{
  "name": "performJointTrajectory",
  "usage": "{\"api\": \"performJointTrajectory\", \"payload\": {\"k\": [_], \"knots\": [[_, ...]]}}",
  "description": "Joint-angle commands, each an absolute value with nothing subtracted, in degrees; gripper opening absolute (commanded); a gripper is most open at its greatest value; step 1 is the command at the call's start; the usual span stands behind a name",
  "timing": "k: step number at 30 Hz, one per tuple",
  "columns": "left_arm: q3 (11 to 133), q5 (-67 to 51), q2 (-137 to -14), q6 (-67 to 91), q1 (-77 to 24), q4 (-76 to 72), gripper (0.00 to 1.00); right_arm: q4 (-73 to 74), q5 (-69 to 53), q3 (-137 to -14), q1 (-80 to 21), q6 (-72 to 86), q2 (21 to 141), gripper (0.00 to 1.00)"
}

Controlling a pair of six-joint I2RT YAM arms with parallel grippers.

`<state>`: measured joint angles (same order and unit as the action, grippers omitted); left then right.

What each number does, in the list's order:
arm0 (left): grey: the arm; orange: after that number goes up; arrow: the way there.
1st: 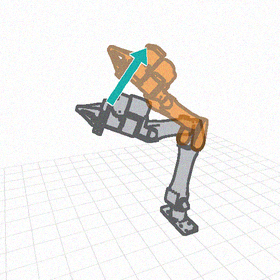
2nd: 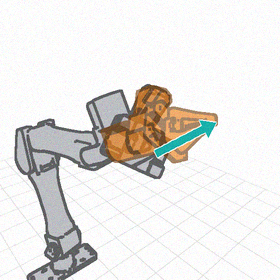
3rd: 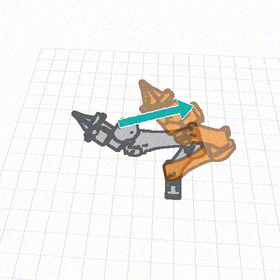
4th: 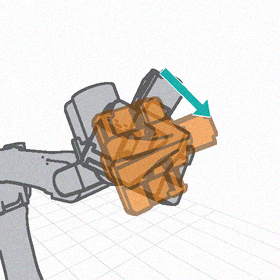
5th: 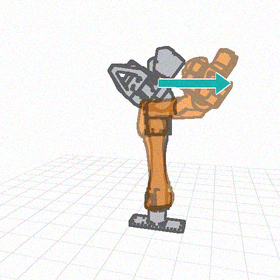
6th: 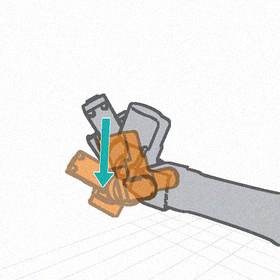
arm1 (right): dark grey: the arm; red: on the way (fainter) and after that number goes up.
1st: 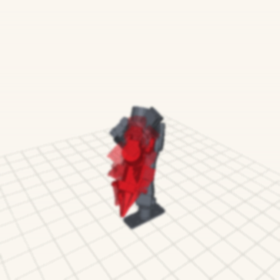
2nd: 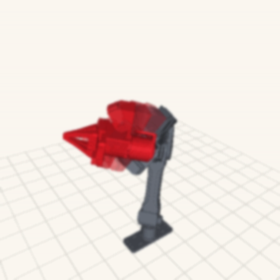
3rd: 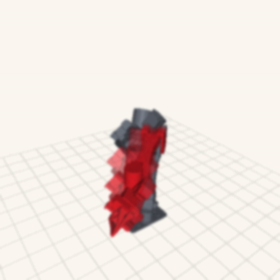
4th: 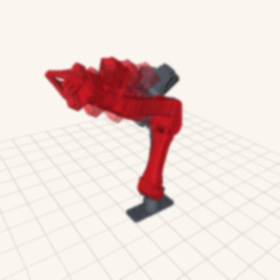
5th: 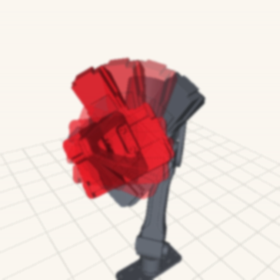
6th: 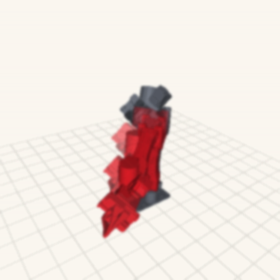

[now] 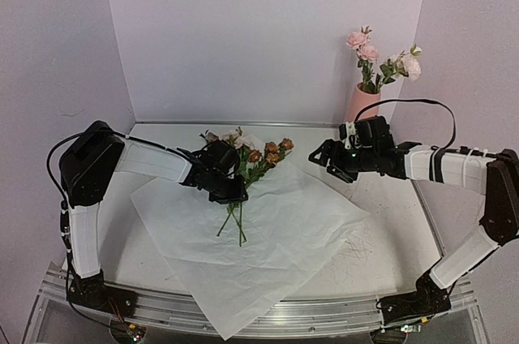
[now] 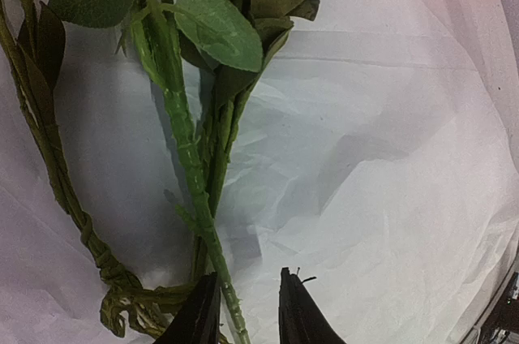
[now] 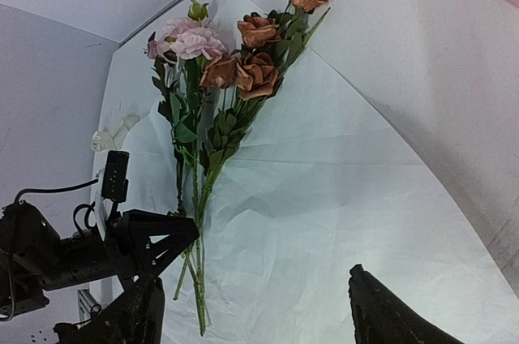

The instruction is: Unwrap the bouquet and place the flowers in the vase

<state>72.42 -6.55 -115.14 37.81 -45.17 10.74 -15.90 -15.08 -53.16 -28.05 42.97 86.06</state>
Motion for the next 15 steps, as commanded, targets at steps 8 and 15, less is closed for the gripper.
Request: {"api": "performJointTrajectory", "payload": {"k": [8,15], "knots": [[75.78,-7.61,-118.24,38.5,-45.19,11.87,0.11,-17.14,-16.04,-53.33,-28.5,43.68,86.8,0.78],[74.85,-3.7,-110.7,37.03,-45.24,12.66,0.0,-17.58,-18.96,-54.88,-28.53,43.45,87.21,0.78]]}}
